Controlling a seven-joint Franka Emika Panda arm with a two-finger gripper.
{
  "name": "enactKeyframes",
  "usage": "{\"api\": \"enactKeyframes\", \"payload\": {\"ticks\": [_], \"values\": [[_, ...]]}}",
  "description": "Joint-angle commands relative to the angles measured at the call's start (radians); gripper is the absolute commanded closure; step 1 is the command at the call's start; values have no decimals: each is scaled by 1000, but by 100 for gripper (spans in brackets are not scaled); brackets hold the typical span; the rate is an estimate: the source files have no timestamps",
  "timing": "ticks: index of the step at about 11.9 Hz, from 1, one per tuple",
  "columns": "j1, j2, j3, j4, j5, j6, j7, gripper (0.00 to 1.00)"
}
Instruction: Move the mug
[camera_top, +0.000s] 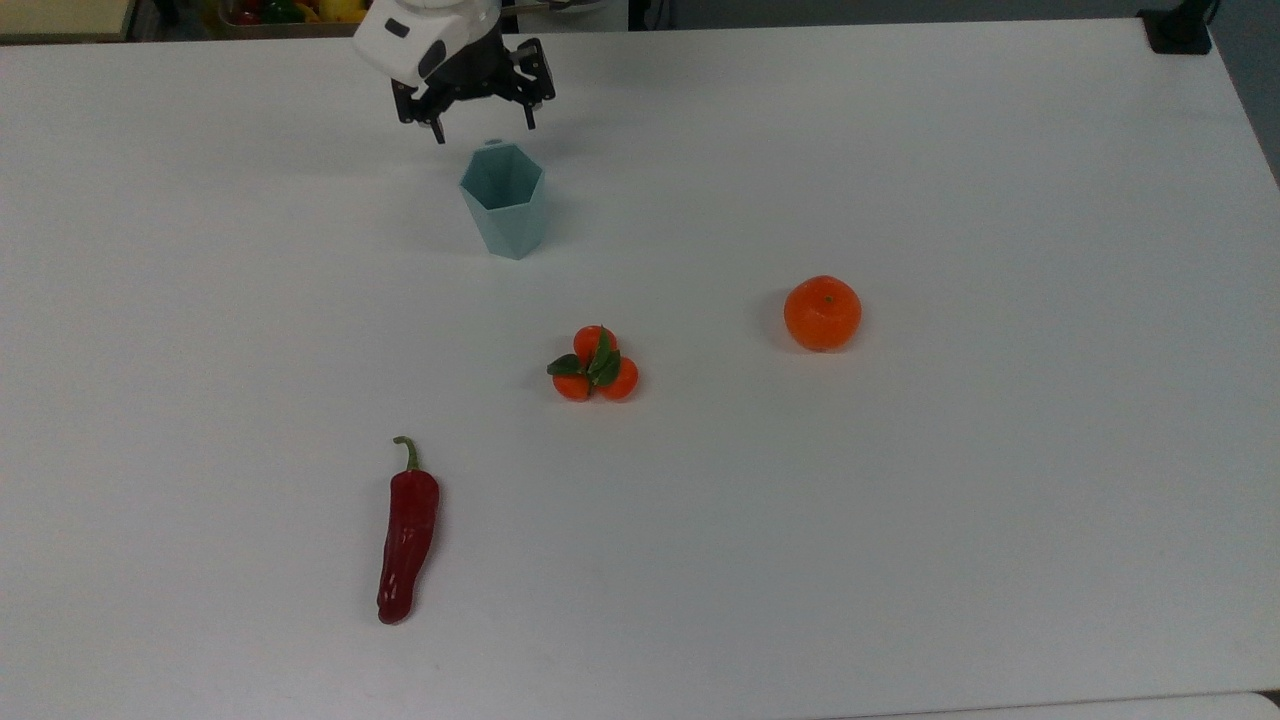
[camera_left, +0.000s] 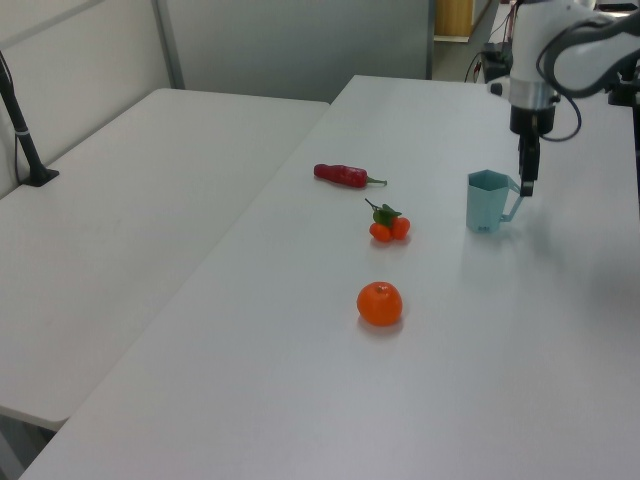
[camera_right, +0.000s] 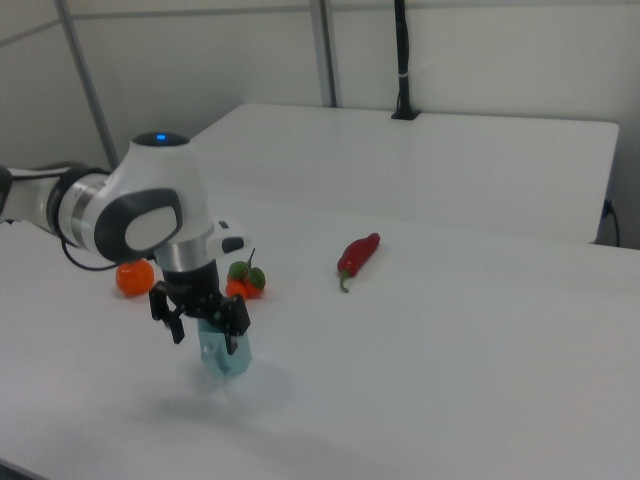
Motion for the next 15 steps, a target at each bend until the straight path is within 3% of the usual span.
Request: {"api": "enactKeyframes", "payload": {"ticks": [1,8,11,15], "values": [[4,-11,-6,160,23,-178,72,0],[67,40,6,562,23,-500,318,0],[89,38,6,603,23,-505,482,0],[142,40,-47,602,12,-446,468,0]]}}
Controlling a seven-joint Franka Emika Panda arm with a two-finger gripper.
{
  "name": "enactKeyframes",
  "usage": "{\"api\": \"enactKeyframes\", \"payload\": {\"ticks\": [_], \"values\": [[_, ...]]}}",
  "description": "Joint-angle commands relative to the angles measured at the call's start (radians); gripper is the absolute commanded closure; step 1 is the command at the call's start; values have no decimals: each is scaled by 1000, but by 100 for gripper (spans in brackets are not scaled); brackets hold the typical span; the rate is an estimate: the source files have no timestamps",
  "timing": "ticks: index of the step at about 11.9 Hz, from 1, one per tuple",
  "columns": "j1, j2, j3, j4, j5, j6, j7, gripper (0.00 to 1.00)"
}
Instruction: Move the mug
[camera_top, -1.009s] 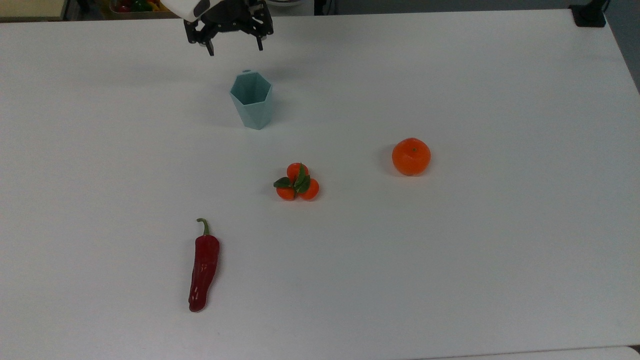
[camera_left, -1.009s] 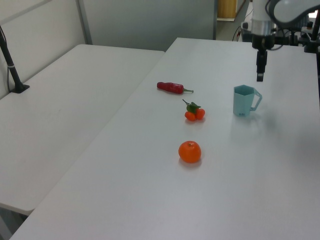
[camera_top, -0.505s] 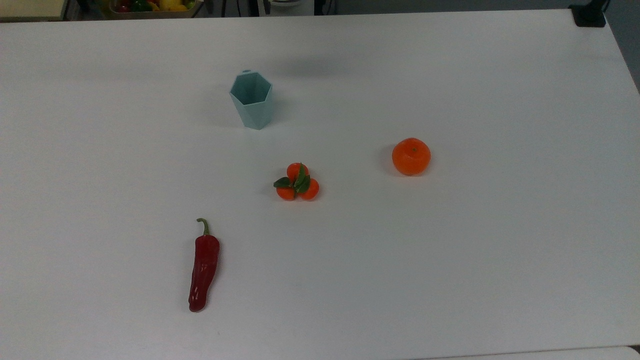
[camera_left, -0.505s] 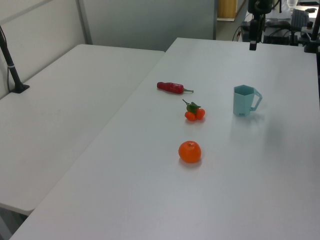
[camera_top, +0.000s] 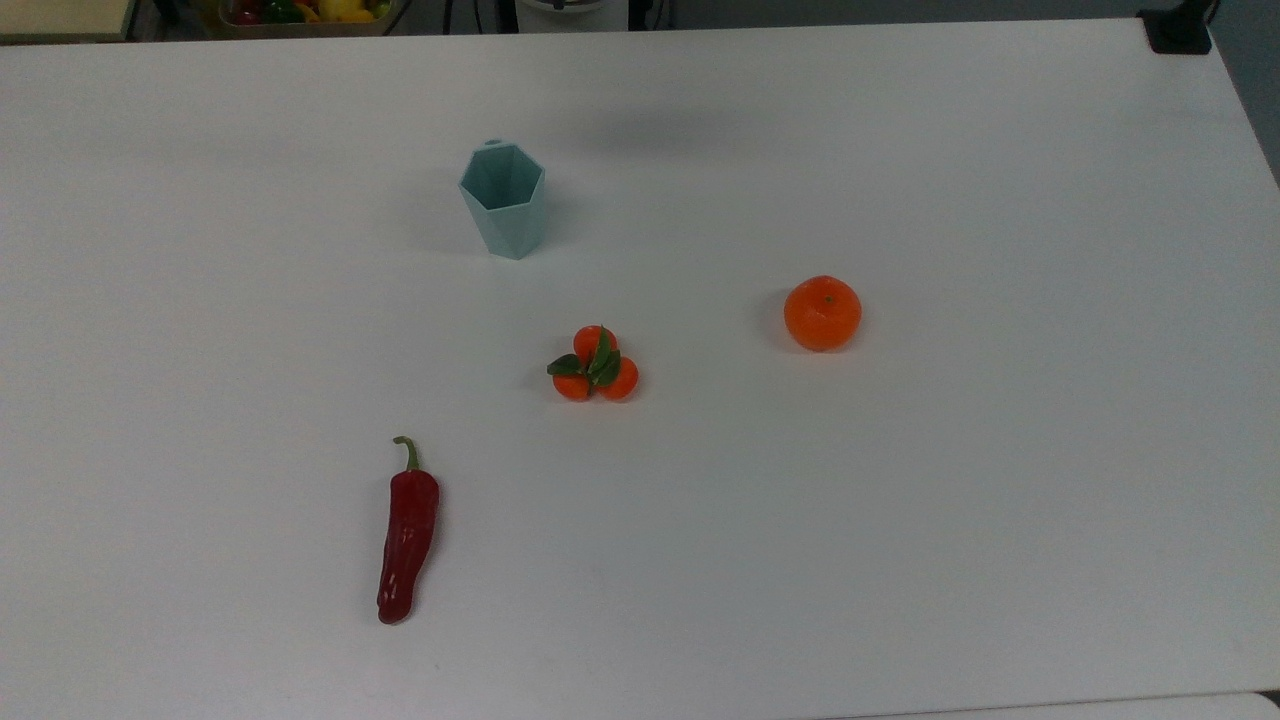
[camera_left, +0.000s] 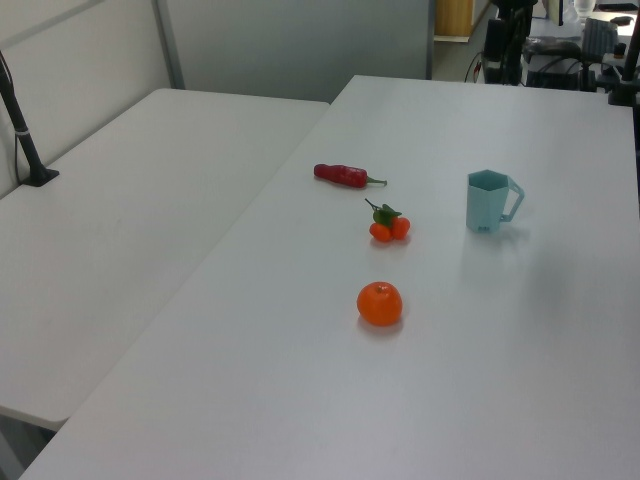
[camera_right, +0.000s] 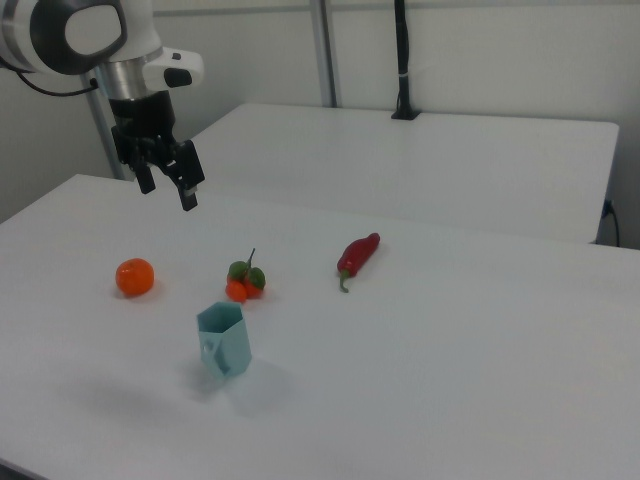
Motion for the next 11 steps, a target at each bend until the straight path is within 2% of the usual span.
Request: {"api": "enactKeyframes", "payload": {"ticks": [1,5,6,7,11], "values": [[78,15,-83,16,9,69,0,0],[102,52,-132,26,16,131,-181,0],[112,61,-153,41,20,131,-201,0],[114,78,-157,73,22,124,-207,0],[114,75,-157,75,23,120,-207,0]]}}
